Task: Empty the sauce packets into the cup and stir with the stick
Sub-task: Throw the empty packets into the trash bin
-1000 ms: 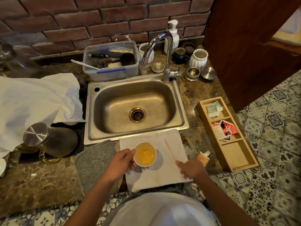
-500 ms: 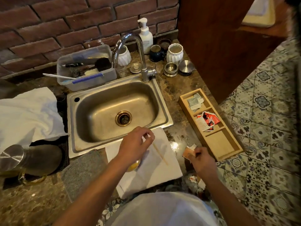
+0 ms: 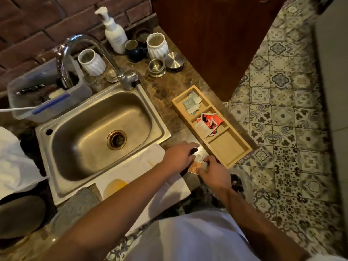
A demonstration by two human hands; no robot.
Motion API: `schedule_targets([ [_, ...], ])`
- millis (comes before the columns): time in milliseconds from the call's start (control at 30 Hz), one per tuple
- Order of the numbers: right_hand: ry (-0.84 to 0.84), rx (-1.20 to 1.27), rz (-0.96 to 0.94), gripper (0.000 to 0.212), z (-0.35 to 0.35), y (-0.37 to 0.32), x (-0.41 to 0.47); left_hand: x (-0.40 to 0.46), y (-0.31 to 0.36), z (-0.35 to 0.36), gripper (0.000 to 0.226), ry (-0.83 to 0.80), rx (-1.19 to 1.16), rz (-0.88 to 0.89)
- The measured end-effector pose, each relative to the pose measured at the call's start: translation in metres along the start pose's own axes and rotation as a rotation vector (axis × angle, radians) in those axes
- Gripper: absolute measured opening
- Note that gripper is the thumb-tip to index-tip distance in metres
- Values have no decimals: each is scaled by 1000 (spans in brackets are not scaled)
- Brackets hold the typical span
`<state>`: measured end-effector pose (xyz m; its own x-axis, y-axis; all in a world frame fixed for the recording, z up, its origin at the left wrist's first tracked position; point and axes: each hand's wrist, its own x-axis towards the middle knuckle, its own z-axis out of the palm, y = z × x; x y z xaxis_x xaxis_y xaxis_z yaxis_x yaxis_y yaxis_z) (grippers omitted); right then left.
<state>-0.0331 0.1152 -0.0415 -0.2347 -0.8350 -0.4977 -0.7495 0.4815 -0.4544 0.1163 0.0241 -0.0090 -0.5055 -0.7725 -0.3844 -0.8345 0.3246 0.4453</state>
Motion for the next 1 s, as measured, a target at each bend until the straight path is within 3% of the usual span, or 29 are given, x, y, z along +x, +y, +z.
schedule_targets([
  [333,60,3,-83,24,11,10,1,33,18,21,13,-81,110,-25],
  [433,100,-78,-184,26,12,14,2,36,21,23,14,-81,146,-42],
  [733,55,-131,-221,15,11,15,6,35,17,11,8,-69,48,-119],
  [867,-54,-62,-141,26,4,11,10,30,11,6,14,-17,22,-155],
  [1000,-107,15,-109,19,-8,9,10,23,3,2,19,16,-7,-193],
])
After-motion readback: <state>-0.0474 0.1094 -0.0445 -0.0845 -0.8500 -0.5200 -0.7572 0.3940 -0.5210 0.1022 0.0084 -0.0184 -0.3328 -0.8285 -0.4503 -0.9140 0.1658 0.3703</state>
